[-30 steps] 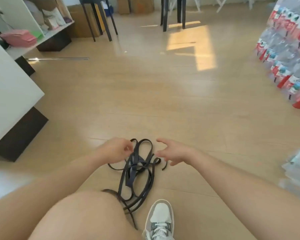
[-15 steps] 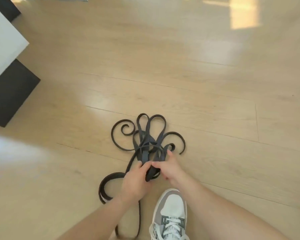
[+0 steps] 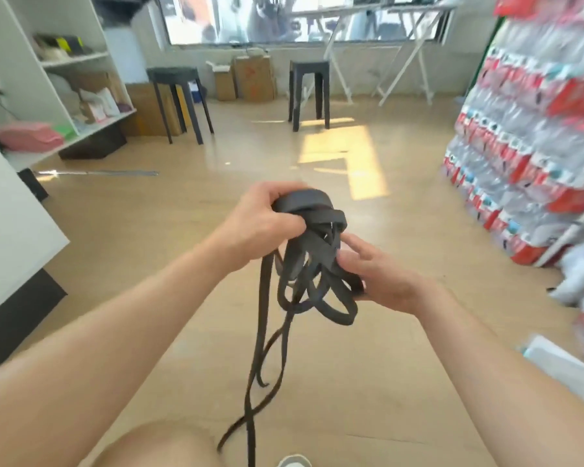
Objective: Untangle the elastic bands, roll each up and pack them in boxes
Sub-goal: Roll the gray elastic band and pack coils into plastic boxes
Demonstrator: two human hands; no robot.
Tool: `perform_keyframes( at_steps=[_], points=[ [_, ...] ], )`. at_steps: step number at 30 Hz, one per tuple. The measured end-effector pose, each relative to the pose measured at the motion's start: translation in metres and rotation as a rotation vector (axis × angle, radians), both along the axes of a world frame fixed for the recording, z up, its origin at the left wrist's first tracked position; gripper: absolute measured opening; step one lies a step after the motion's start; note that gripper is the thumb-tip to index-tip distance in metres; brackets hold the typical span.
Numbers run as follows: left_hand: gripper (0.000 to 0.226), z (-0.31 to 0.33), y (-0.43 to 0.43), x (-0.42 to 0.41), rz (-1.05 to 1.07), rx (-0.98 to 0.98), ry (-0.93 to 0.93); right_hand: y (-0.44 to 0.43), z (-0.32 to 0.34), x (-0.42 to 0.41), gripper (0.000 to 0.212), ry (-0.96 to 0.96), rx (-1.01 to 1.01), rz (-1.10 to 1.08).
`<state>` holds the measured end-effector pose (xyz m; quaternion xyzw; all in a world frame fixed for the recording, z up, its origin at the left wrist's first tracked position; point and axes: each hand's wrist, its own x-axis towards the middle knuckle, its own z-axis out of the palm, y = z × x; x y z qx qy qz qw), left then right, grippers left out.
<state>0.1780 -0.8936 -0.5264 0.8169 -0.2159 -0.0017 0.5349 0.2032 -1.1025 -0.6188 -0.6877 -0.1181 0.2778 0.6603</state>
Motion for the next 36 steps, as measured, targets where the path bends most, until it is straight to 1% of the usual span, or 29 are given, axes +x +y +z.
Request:
perform_keyframes(
  at_steps=[2,4,6,8,10,12,13,15,16,17,18,20,21,22,24,25,26,28,30,31,32,33,34,36],
  points=[
    [0.03,0.049,-0.02,-0.005,0.0,-0.056,-0.088,-0.018,0.041,-0.018,0.043,-0.073,0.047,-0.011],
    [0.031,0.089,-0.04,-0.009,0.028,-0.101,-0.174,-0.038,0.08,-0.037,0.037,-0.165,0.056,-0.05],
    [0.036,0.123,-0.06,-0.013,0.058,-0.156,-0.234,-0.061,0.116,-0.053,0.031,-0.3,-0.025,-0.144],
    [0.038,0.15,-0.079,-0.015,0.088,-0.148,-0.307,-0.082,0.146,-0.064,0.028,-0.45,-0.135,-0.311],
    [0.033,0.169,-0.093,-0.018,0.126,-0.008,-0.399,-0.102,0.169,-0.068,0.022,-0.523,-0.163,-0.522],
    [0.031,0.174,-0.098,-0.016,0.167,0.169,-0.43,-0.119,0.18,-0.068,0.019,-0.517,-0.172,-0.674],
    [0.029,0.169,-0.099,-0.013,0.207,0.265,-0.451,-0.126,0.18,-0.066,0.017,-0.487,-0.209,-0.7],
    [0.015,0.146,-0.098,0.0,0.323,0.47,-0.508,-0.135,0.17,-0.063,0.013,-0.412,-0.348,-0.669],
    [0.008,0.13,-0.098,0.006,0.374,0.544,-0.485,-0.139,0.161,-0.061,0.012,-0.369,-0.408,-0.642],
    [0.007,0.112,-0.096,0.012,0.404,0.565,-0.392,-0.141,0.152,-0.058,0.011,-0.323,-0.442,-0.62],
    [0.008,0.095,-0.094,0.016,0.394,0.528,-0.223,-0.142,0.143,-0.056,0.011,-0.286,-0.458,-0.602],
    [0.01,0.064,-0.089,0.021,0.278,0.418,0.139,-0.142,0.125,-0.051,0.01,-0.236,-0.482,-0.545],
    [0.01,0.052,-0.087,0.023,0.223,0.404,0.216,-0.139,0.116,-0.048,0.013,-0.216,-0.483,-0.521],
    [0.011,0.041,-0.086,0.025,0.197,0.381,0.241,-0.135,0.105,-0.045,0.02,-0.198,-0.463,-0.508],
    [0.011,0.026,-0.088,0.026,0.189,0.29,0.223,-0.128,0.084,-0.038,0.029,-0.188,-0.438,-0.501],
    [0.01,0.022,-0.09,0.026,0.188,0.247,0.211,-0.125,0.075,-0.034,0.03,-0.22,-0.466,-0.492],
    [0.01,0.021,-0.092,0.028,0.187,0.221,0.196,-0.123,0.068,-0.028,0.032,-0.279,-0.539,-0.473],
    [0.012,0.023,-0.094,0.028,0.206,0.212,0.143,-0.121,0.067,-0.022,0.039,-0.429,-0.795,-0.391],
    [0.014,0.027,-0.093,0.029,0.211,0.147,0.122,-0.117,0.075,-0.02,0.055,-0.554,-1.125,-0.25],
    [0.014,0.029,-0.092,0.027,0.198,0.105,0.136,-0.114,0.077,-0.019,0.063,-0.586,-1.271,-0.167],
    [0.014,0.03,-0.092,0.026,0.182,0.061,0.155,-0.108,0.079,-0.021,0.07,-0.596,-1.352,-0.102],
    [0.015,0.031,-0.092,0.024,0.166,0.012,0.173,-0.1,0.08,-0.022,0.075,-0.582,-1.327,-0.071],
    [0.017,0.031,-0.093,0.022,0.147,-0.052,0.189,-0.091,0.079,-0.024,0.077,-0.532,-1.192,-0.069],
    [0.021,0.033,-0.093,0.02,0.097,-0.223,0.221,-0.067,0.069,-0.029,0.072,-0.373,-0.754,-0.059]
  ],
)
